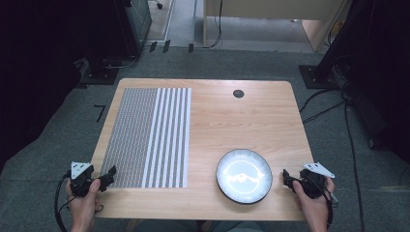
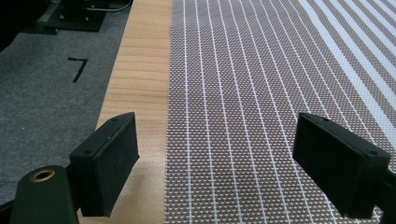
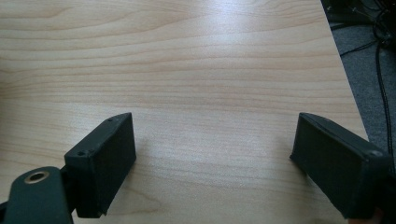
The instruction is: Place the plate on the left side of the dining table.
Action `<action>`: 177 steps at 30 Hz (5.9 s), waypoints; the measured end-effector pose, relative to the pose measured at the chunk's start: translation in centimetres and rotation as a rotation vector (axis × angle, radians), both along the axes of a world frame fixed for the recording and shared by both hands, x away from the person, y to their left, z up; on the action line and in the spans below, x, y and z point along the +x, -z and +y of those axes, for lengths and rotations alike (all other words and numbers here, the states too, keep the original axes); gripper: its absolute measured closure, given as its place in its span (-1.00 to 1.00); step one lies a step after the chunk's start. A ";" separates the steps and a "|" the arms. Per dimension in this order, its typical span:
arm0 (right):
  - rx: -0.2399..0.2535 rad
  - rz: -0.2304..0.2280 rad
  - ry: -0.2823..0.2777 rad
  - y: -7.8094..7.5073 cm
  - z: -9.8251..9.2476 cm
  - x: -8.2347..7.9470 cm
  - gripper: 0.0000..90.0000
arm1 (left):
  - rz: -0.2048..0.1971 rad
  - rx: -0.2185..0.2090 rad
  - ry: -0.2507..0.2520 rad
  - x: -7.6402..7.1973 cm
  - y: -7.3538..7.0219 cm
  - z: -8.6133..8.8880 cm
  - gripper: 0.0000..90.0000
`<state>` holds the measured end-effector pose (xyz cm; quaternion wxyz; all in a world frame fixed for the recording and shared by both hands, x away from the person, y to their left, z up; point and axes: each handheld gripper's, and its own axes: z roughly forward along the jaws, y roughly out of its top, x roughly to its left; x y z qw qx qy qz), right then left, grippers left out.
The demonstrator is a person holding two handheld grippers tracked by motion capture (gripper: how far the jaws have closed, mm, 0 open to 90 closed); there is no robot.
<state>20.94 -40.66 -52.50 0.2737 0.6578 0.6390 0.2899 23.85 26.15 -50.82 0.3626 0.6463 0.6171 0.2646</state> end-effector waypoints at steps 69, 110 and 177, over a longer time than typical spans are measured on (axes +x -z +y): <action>0.125 -0.113 0.021 -3.4 3.6 -1.1 -0.63 | -0.047 -0.046 0.319 0.3 -3.4 -18.9 -0.68; 0.341 -0.131 -0.123 -3.5 5.4 -1.9 0.51 | 0.091 -0.150 0.575 0.6 -1.8 -31.3 0.18; 0.469 -0.057 0.037 -4.6 5.3 -2.9 0.99 | 0.038 -0.071 0.590 0.3 -2.3 -31.9 0.50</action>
